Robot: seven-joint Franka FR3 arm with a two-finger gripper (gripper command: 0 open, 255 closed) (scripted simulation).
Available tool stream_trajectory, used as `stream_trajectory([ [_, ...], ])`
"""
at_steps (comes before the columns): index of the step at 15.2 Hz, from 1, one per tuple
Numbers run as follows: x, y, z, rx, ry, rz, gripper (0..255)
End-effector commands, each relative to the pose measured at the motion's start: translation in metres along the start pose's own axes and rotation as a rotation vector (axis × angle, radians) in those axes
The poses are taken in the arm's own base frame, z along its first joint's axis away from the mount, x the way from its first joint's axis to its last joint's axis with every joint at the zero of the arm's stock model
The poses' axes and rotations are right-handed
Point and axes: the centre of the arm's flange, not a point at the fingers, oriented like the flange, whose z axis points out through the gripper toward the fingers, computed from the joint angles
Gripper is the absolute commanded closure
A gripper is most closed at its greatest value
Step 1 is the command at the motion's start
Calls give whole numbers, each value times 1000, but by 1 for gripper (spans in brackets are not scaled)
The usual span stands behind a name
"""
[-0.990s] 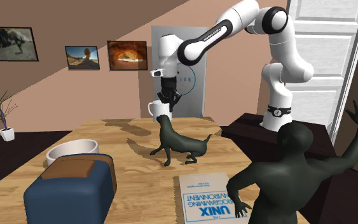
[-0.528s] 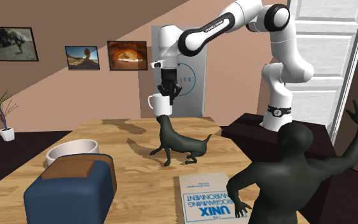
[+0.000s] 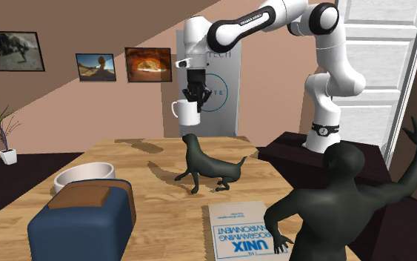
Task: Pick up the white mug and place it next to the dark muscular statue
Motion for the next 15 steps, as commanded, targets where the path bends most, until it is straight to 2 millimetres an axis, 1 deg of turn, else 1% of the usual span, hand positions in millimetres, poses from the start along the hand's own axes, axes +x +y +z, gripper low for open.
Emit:
stream_trajectory([
  [1, 0, -1, -11, 0, 0, 0, 255],
  [15, -4, 0, -85, 0, 0, 0, 255],
])
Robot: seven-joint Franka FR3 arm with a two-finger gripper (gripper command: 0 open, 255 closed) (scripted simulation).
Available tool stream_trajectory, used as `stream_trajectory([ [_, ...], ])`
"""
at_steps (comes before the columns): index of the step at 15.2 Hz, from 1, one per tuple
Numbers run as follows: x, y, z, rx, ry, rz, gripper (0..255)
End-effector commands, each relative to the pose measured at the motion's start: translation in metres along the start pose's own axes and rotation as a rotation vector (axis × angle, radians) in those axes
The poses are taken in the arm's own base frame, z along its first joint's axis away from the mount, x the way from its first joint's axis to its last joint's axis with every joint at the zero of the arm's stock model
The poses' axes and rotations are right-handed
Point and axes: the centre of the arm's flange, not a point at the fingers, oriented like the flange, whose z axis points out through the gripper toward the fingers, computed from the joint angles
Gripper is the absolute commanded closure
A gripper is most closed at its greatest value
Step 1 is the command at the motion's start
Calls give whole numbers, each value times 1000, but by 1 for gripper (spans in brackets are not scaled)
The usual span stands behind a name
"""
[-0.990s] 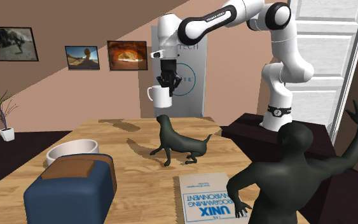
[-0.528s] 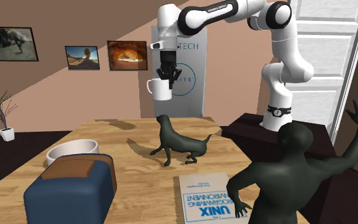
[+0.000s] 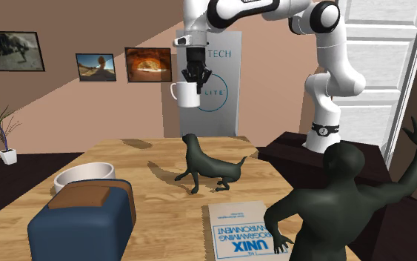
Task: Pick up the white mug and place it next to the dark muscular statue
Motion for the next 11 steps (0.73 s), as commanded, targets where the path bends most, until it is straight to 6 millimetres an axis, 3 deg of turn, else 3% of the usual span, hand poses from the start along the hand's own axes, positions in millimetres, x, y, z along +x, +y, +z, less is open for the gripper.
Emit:
stream_trajectory([
  [1, -1, 0, -12, 0, 0, 0, 255],
  [11, -4, 1, -64, 0, 0, 0, 255],
])
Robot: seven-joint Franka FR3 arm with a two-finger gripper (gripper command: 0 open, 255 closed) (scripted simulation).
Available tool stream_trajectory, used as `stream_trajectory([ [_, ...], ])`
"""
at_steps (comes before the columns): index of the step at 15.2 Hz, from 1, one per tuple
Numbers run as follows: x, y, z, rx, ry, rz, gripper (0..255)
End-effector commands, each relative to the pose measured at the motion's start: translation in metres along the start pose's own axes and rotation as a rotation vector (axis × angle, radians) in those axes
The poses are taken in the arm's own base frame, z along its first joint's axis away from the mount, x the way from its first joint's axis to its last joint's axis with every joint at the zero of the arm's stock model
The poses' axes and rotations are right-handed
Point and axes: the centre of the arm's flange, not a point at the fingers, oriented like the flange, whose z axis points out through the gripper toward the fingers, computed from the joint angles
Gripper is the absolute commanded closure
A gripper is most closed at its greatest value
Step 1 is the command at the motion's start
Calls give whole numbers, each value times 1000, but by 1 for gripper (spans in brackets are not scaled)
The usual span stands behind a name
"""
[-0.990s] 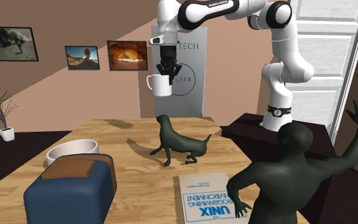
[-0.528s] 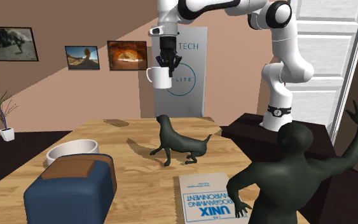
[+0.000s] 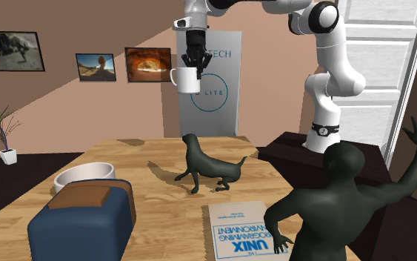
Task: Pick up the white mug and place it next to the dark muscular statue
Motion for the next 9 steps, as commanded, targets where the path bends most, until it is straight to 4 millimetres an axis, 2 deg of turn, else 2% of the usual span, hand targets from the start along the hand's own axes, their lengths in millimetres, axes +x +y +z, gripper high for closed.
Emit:
stream_trajectory([
  [1, 0, 1, -11, 0, 0, 0, 255],
  [9, -3, 1, -53, 0, 0, 0, 255],
])
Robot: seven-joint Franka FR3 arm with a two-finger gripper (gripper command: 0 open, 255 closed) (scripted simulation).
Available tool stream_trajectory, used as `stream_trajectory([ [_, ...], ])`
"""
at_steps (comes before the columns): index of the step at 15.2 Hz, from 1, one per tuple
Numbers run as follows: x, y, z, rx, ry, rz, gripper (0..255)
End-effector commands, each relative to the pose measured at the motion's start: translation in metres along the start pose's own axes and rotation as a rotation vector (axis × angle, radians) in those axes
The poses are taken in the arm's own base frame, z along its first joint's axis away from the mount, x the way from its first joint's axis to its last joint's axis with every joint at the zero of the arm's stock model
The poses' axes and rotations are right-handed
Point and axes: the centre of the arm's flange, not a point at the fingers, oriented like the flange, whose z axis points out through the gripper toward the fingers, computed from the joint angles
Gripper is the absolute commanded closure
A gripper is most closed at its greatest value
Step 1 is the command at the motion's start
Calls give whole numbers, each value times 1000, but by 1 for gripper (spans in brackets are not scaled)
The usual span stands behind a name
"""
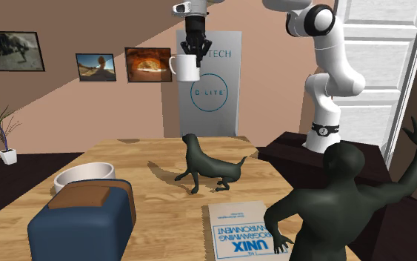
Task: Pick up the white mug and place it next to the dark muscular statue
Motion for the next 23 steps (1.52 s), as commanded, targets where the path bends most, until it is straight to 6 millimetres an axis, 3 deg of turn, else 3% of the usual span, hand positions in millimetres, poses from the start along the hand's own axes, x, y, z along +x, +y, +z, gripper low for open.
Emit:
stream_trajectory([
  [1, -2, 0, -12, 0, 0, 0, 255],
  [7, -3, 0, -42, 0, 0, 0, 255],
  [23, 77, -195, -49, 0, 0, 0, 255],
])
